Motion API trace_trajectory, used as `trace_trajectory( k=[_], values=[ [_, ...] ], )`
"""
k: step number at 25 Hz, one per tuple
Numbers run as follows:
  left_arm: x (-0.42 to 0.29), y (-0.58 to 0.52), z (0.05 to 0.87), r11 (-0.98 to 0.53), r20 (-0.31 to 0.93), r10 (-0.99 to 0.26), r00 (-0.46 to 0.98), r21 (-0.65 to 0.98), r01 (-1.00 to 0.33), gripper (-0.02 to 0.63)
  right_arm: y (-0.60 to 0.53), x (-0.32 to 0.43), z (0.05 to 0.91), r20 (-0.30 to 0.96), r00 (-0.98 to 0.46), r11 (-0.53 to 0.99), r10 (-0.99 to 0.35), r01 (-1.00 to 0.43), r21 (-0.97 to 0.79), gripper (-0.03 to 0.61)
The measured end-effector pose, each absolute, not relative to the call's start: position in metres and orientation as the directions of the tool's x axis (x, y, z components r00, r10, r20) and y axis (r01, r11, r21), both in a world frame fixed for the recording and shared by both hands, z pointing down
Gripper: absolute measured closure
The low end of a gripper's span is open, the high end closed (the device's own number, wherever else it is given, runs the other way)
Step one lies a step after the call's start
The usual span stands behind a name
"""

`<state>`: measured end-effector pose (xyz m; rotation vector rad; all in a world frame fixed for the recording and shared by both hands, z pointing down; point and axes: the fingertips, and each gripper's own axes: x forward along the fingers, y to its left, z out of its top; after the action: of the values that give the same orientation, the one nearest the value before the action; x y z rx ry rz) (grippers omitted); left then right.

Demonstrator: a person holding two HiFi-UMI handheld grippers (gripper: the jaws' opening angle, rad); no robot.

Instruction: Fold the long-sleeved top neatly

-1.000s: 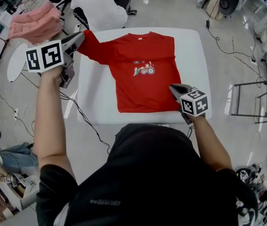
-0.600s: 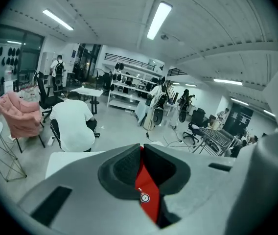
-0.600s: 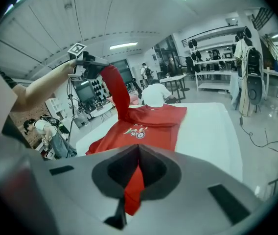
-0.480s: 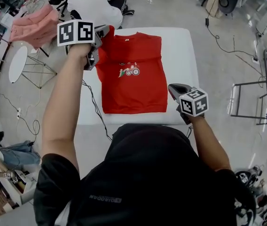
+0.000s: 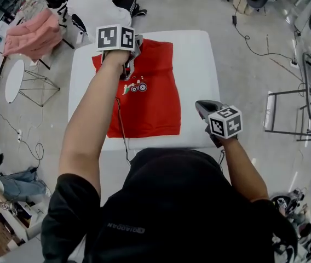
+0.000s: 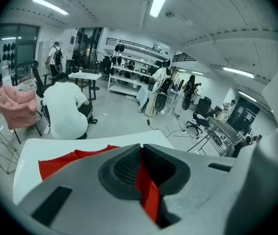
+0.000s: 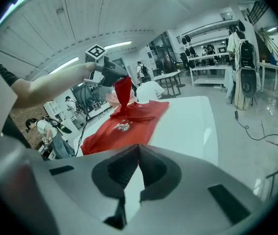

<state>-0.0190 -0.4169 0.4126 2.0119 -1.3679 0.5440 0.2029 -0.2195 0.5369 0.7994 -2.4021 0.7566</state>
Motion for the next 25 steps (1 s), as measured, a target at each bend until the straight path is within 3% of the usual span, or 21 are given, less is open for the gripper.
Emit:
trace_trajectory(
  k=[15, 17, 18, 25],
  values=[
    [0.039, -0.454, 0.535, -0.199, 0.759, -0.572, 0.311, 0.240, -0.950, 0.595, -0.228, 0.235, 0.559, 0.619, -0.689, 0.628, -0.376, -0.681, -0.377, 0.572],
    [0.052, -0.453, 0.540, -0.223, 0.740, -0.566, 0.363, 0.287, -0.932, 0.568, -0.227, 0.239, 0.561, 0.624, -0.687, 0.627, -0.373, -0.682, -0.377, 0.572],
    [0.058, -0.453, 0.538, -0.235, 0.722, -0.570, 0.392, 0.315, -0.920, 0.513, -0.227, 0.241, 0.562, 0.625, -0.687, 0.628, -0.371, -0.682, -0.376, 0.572],
    [0.065, -0.434, 0.487, -0.301, 0.619, -0.633, 0.464, 0.355, -0.885, 0.506, -0.224, 0.236, 0.560, 0.612, -0.709, 0.663, -0.350, -0.649, -0.372, 0.572]
  ],
)
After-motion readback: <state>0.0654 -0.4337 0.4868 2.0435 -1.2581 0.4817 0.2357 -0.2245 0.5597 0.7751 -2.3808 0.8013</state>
